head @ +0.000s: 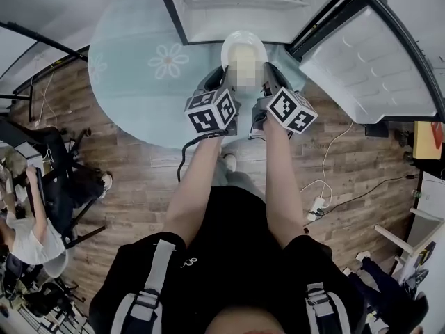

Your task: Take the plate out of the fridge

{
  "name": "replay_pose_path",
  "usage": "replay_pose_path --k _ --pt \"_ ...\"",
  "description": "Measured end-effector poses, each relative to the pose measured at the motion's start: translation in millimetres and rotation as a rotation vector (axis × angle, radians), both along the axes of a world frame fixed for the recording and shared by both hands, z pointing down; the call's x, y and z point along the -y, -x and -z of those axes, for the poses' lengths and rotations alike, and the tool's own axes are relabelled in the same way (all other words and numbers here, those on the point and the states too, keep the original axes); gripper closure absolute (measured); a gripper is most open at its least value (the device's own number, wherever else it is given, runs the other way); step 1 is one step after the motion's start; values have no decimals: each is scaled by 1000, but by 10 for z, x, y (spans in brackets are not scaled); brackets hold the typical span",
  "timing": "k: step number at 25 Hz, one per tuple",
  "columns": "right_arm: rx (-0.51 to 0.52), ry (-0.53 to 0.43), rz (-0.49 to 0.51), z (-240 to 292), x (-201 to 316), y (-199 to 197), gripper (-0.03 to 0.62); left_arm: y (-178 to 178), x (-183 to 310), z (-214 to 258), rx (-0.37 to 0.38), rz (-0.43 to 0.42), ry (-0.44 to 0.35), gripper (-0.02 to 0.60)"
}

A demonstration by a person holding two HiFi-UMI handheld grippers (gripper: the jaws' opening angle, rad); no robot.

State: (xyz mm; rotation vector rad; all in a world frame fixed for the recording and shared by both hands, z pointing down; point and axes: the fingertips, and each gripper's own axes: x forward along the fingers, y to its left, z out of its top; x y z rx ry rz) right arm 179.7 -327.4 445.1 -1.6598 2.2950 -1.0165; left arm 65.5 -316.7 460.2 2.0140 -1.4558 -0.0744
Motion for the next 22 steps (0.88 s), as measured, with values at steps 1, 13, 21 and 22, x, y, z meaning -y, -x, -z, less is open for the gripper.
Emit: replay_pose_path --k 1,13,21,22 --pt "3 -3 3 11 -12 7 554 3 -16 3 -2 1 -1 514" --pt "5 1 2 30 -134 17 554 32 -200 99 -3 8 31 515" --pt "13 10 -3 67 -182 56 554 61 -245 144 -14 10 39 517" --pt "17 12 -4 69 -197 62 554 62 -259 151 -15 9 41 517"
